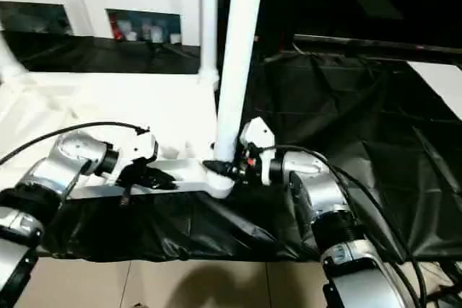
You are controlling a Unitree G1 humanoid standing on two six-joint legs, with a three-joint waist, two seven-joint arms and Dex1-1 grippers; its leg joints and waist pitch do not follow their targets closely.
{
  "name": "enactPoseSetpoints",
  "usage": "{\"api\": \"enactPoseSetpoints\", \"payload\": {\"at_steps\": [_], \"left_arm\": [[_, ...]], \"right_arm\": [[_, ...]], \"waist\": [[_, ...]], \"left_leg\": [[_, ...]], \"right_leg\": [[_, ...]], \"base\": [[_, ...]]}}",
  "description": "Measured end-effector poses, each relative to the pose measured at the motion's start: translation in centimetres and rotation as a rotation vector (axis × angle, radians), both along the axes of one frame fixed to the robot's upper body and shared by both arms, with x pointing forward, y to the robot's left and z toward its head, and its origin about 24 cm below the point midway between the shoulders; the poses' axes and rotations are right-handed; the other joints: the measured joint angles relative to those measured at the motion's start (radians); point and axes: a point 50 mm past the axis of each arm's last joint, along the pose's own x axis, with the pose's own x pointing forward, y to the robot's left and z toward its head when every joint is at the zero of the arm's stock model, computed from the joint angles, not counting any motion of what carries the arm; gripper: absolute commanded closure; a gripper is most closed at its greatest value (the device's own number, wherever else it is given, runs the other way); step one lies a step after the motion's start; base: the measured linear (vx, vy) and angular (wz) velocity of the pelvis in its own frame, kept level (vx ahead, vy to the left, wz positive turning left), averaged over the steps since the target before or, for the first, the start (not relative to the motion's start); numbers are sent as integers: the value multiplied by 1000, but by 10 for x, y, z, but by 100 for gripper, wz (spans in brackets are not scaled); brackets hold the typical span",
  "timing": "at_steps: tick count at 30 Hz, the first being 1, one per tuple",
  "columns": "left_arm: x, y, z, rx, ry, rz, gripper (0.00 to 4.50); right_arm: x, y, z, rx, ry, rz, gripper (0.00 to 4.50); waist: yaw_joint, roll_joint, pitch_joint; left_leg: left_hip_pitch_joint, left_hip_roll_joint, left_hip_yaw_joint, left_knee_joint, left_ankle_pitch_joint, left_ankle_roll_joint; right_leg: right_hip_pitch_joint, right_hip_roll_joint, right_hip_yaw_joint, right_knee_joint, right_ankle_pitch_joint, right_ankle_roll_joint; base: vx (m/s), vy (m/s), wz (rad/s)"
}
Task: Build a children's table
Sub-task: Insert table leg to table base
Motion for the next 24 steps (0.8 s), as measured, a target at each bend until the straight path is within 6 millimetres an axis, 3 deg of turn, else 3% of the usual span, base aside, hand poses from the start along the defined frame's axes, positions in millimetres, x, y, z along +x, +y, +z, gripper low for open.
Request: {"api": "enactPoseSetpoints", "payload": {"at_steps": [6, 7, 9, 10, 11, 12, 14, 17, 20, 24], "left_arm": [[6, -1, -4, 6, -15, 103, 450], [11, -3, -3, 8, -27, 158, 450], [16, -7, -1, -1, -43, 232, 450], [19, -9, 0, -8, -50, 276, 450], [22, -10, 2, -7, -55, 296, 450], [23, -13, 3, -12, -57, 311, 450], [25, -23, 2, -24, -61, 362, 450], [27, -36, 5, -38, -72, 404, 450], [27, -45, 5, -48, -90, 425, 450], [27, -46, 6, -49, -102, 433, 450]], "right_arm": [[11, 7, -5, 17, -1, -134, 262], [17, 10, -4, 17, -9, -209, 262], [26, 13, -2, 16, -20, -320, 262], [32, 14, 0, 21, -21, -399, 262], [34, 14, 0, 23, -22, -441, 262], [36, 14, 0, 24, -20, -479, 262], [43, 18, 1, 31, -4, -576, 262], [50, 22, 6, 33, -4, -671, 262], [55, 24, 8, 33, 3, -746, 262], [58, 30, 11, 35, 8, -780, 262]], "waist": [[-6, 0, 3], [-11, 1, 10], [-19, 9, 23], [-25, 18, 27], [-29, 19, 29], [-33, 19, 31], [-37, 12, 34], [-26, 10, 35], [-26, 10, 34], [-27, -2, 26]], "left_leg": [[14, 0, -2, 0, 0, 0], [17, 0, -5, 1, 0, 0], [16, 4, -20, 2, -1, -2], [8, 8, -37, 1, -1, -2], [2, 10, -43, 1, -1, -2], [-1, 10, -44, 2, -1, -2], [4, 1, -34, 0, -1, -2], [-1, -1, -30, -2, -1, -2], [0, 0, -27, -1, 1, -4], [0, -4, -23, -2, -5, -9]], "right_leg": [[9, 0, -2, -1, -1, 1], [8, -1, -9, -5, -1, 2], [17, -4, -37, -28, -1, 2], [33, -7, -65, -47, -2, 1], [33, -6, -72, -54, -3, 0], [30, -5, -70, -51, -4, -1], [20, -6, -48, -41, -2, -5], [11, -14, -53, -36, -2, -4], [10, -14, -50, -33, 4, -10], [3, -14, -37, -21, 16, -23]], "base": [[-9, -1, -1], [-56, -3, -4], [-67, 27, -13], [-52, 44, -20], [-52, 58, -22], [0, 0, 0], [0, 0, 0], [0, 0, 0], [17, 2, 0], [64, -11, 3]]}}
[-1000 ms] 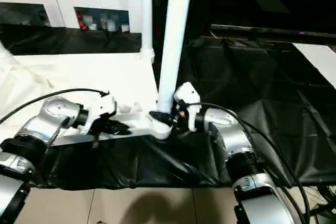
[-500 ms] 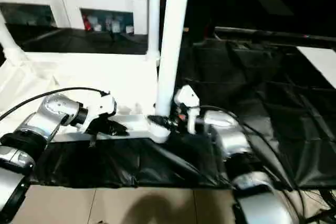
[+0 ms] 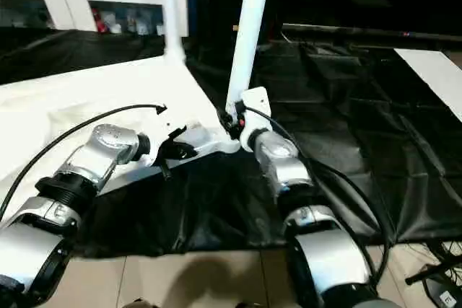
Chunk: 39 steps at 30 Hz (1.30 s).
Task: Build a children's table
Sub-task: Insert table leg to table base
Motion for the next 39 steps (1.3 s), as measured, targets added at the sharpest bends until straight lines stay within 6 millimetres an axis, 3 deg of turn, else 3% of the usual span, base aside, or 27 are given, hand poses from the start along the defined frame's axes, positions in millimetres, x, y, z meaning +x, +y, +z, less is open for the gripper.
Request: {"api": "enactPoseSetpoints", "payload": {"at_steps": [4, 10, 12, 14, 23, 30, 39], "left_arm": [[-1, 4, 2, 6, -10, 7, 450], [-1, 5, 2, 16, -16, 13, 450], [-2, 6, 2, 16, -21, 11, 450], [-3, 6, 2, 15, -26, 8, 450], [-8, 15, 3, -6, -43, -73, 450], [-16, 33, 5, -11, -32, -191, 450], [-23, 39, 5, -1, 11, -307, 450]], "right_arm": [[1, 6, 2, -10, -11, 1, 262], [0, 8, 1, -9, -22, 9, 262], [0, 8, 1, -5, -30, 15, 206], [-1, 9, -1, -2, -25, 26, 206], [-6, 9, -8, 36, -18, 96, 113], [-14, 3, -13, 25, 1, 293, 87], [-32, -14, -25, -33, 35, 566, 87]], "waist": [[12, 0, -2], [15, 0, -2], [14, 0, -2], [14, 0, -2], [18, 1, -1], [21, 3, 0], [46, 4, 1]], "left_leg": [[-1, 7, 1, -5, -2, -7], [1, 9, 2, -9, 2, -13], [1, 8, 3, -9, 1, -13], [1, 8, 4, -9, 1, -13], [0, 9, 6, -10, 1, -13], [-1, 9, 7, -8, 2, -13], [-2, 10, 7, -3, 2, -13]], "right_leg": [[-6, 11, 7, 6, -3, 3], [-8, 14, 9, 7, -3, 2], [-9, 14, 10, 7, -3, 2], [-9, 14, 11, 7, -3, 1], [-15, 14, 11, 8, -3, 1], [-17, 14, 12, 12, -3, 0], [-18, 13, 13, 18, -4, 0]], "base": [[16, -8, 1], [0, 0, 0], [0, 0, 0], [0, 0, 0], [0, 0, 0], [0, 0, 0], [0, 0, 0]]}}
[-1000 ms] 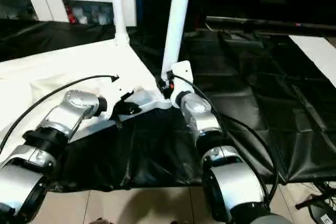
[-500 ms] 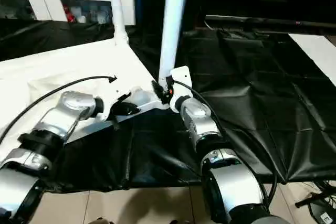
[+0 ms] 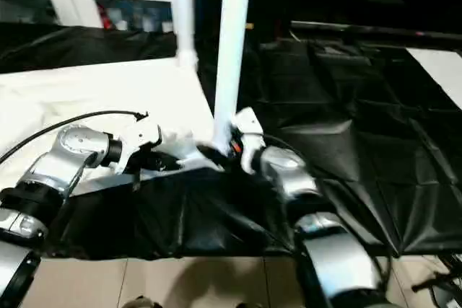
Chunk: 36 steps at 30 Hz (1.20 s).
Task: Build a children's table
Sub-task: Insert table leg to table base, then rotate leg to tighten
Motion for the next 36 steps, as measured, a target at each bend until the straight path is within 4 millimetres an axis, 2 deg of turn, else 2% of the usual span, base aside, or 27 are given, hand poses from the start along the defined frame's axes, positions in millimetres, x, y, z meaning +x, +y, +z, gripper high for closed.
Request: {"api": "enactPoseSetpoints", "payload": {"at_steps": [4, 5, 7, 8, 10, 13, 20, 24, 26, 31, 34, 36], "left_arm": [[-3, 2, 0, 4, 21, -56, 450], [-4, 2, 0, 8, 26, -70, 450], [-6, 4, -1, 12, 39, -94, 450], [-6, 4, -1, 12, 44, -103, 450], [-7, 4, -2, 14, 48, -119, 450], [-7, 4, -2, 17, 49, -135, 450], [-7, 5, -3, 13, 67, -136, 450], [1, 0, -4, 5, 52, -43, 450], [6, -7, -6, -7, 39, 29, 450], [20, -42, -9, -39, -16, 225, 450], [21, -57, -11, -69, -24, 272, 450], [21, -62, -11, -81, -30, 281, 450]], "right_arm": [[-6, -6, 1, -2, 3, 113, 87], [-8, -7, 1, -2, 5, 136, 103], [-10, -8, 0, 5, 15, 176, 103], [-11, -8, 0, 6, 19, 191, 131], [-12, -10, 1, -1, 22, 219, 137], [-13, -10, 2, -7, 15, 245, 165], [-17, -10, 0, -1, 24, 254, 173], [-11, -10, -2, 6, 25, 93, 174], [-5, -9, -4, 12, 17, -49, 174], [14, -2, -6, 43, 23, -533, 175], [19, -1, -4, 53, 20, -690, 175], [19, -2, -4, 66, 13, -723, 175]], "waist": [[6, 1, 1], [7, 1, 1], [9, 1, 1], [11, 1, 1], [14, 3, 1], [22, 4, 2], [27, 7, 1], [26, 7, 1], [24, 7, 1], [21, 9, 1], [20, 9, 1], [22, 10, 1]], "left_leg": [[0, 1, 0, 3, 0, 0], [0, 1, 0, 3, 0, 0], [0, 1, 0, 3, 0, 0], [0, 1, 0, 3, 0, 0], [0, 1, 0, 4, 0, 0], [0, 1, 0, 4, 0, 0], [0, 1, 0, 4, 0, 0], [2, 1, 0, 6, 1, -1], [2, 1, -1, 7, 2, -2], [2, 1, -1, 7, 3, -4], [0, 0, -1, 4, 2, -3], [0, 0, -1, 2, 1, -2]], "right_leg": [[0, 0, 0, 2, 0, 0], [0, 0, 0, 2, 0, 0], [0, 0, 0, 2, 0, 0], [0, 0, 0, 2, 0, 0], [0, 0, 0, 2, 0, 0], [0, 0, 0, 2, 0, 0], [1, 0, 0, 3, 0, 0], [3, 0, 0, 4, 0, -1], [3, 0, 0, 4, -1, 2], [3, 0, 1, 3, 0, 2], [2, 0, 1, 2, 1, 0], [2, 0, 1, 2, -1, 1]], "base": [[0, 0, 0], [0, 0, 0], [0, 0, 0], [0, 0, 0], [0, 0, 0], [0, 0, 0], [0, 0, 0], [0, 0, 0], [0, 0, 0], [0, 0, 0], [0, 0, 0], [0, 0, 0]]}}
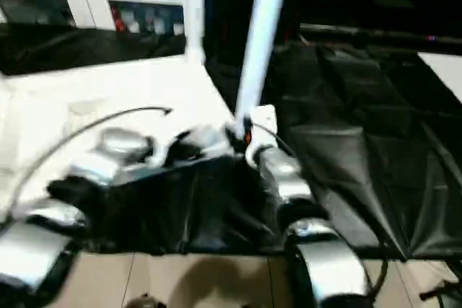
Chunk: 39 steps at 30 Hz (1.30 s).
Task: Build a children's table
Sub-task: Rotate leg to tighten
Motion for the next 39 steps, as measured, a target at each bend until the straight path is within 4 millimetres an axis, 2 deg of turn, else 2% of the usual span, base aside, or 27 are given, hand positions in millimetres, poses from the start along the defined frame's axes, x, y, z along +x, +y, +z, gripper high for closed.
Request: {"api": "enactPoseSetpoints", "payload": {"at_steps": [2, 4, 6, 8, 10, 12, 14, 22, 24, 25, 27, 29, 33, 39], "left_arm": [[-1, -1, 0, -6, -9, 2, 450], [-2, -1, -1, -11, -23, -1, 450], [-4, 1, -2, -13, -32, -1, 450], [-5, 7, -1, -7, -37, -12, 450], [-6, 13, -1, -3, -31, -32, 450], [-8, 20, 1, -2, -29, -55, 450], [-13, 30, 1, -5, -12, -109, 450], [-24, 56, 4, 9, 88, -279, 450], [-26, 60, 5, 12, 107, -303, 450], [-28, 63, 5, 19, 124, -332, 450], [-31, 66, 6, 26, 149, -378, 450], [-33, 67, 6, 31, 166, -408, 450], [-35, 68, 6, 43, 178, -445, 450], [-37, 70, 6, 51, 192, -468, 450]], "right_arm": [[-1, 0, -1, 0, -14, -6, 175], [-1, 0, -1, 1, -26, -9, 119], [-2, 2, -1, 15, -32, -11, 119], [-3, 6, 0, 31, -50, 25, 87], [-4, 9, 1, 43, -62, 84, 78], [-5, 9, 1, 57, -72, 146, 78], [-9, 5, 2, 34, -86, 296, 78], [-26, -5, 6, -30, -84, 790, 78], [-29, -6, 7, -35, -70, 867, 78], [-32, -7, 8, -44, -51, 942, 93], [-38, -9, 8, -56, -26, 1040, 93], [-42, -9, 6, -50, -5, 1095, 120], [-46, -11, 7, -58, 22, 1160, 147], [-50, -9, 6, -63, 32, 1192, 174]], "waist": [[0, 1, 0], [0, 1, 0], [-3, 1, 0], [-11, 1, 0], [-27, 1, 1], [-35, 1, 1], [-41, 1, 1], [-25, 1, 1], [-23, 1, 1], [-21, 1, 1], [-16, 1, 1], [-9, 1, 1], [4, 1, 1], [6, 1, 0]], "left_leg": [[0, 0, 0, -1, 0, 1], [0, 0, 0, -1, 0, 1], [0, 0, 0, -1, -1, 1], [0, 0, 0, -1, -1, 1], [-1, 0, 0, -1, 0, 1], [-1, 0, 0, -1, -1, 1], [-3, 0, 1, -1, -1, 2], [-3, 2, 1, 5, 0, 2], [-3, 3, 1, 6, -1, 2], [-3, 3, 1, 7, 0, 2], [-3, 3, 1, 7, -1, 2], [-3, 3, 1, 7, -1, 2], [-2, 3, 1, 7, -1, 2], [-2, 3, 1, 7, -1, 2]], "right_leg": [[0, 0, 0, 0, -1, 0], [-1, 0, 0, 0, -1, 0], [-1, 0, 0, 0, -1, 0], [-1, 0, 0, 0, -1, 0], [-2, 0, 0, 1, -1, 0], [-2, 0, 0, 1, -1, 0], [-4, 0, 0, 1, -1, -1], [-4, 1, 0, 5, 0, -3], [-4, 1, 0, 6, 0, -3], [-4, 1, 0, 6, 0, -3], [-3, 1, 0, 6, 0, -3], [-3, 1, 0, 6, 0, -3], [-3, 1, 0, 6, 0, -3], [-2, 1, 0, 6, -1, -2]], "base": [[0, 0, 0], [0, 0, 0], [0, 0, 0], [0, 0, 0], [0, 0, 0], [0, 0, 0], [0, 0, 0], [0, 0, 0], [0, 0, 0], [0, 0, 0], [0, 0, 0], [0, 0, 0], [0, 0, 0], [0, 0, 0]]}}
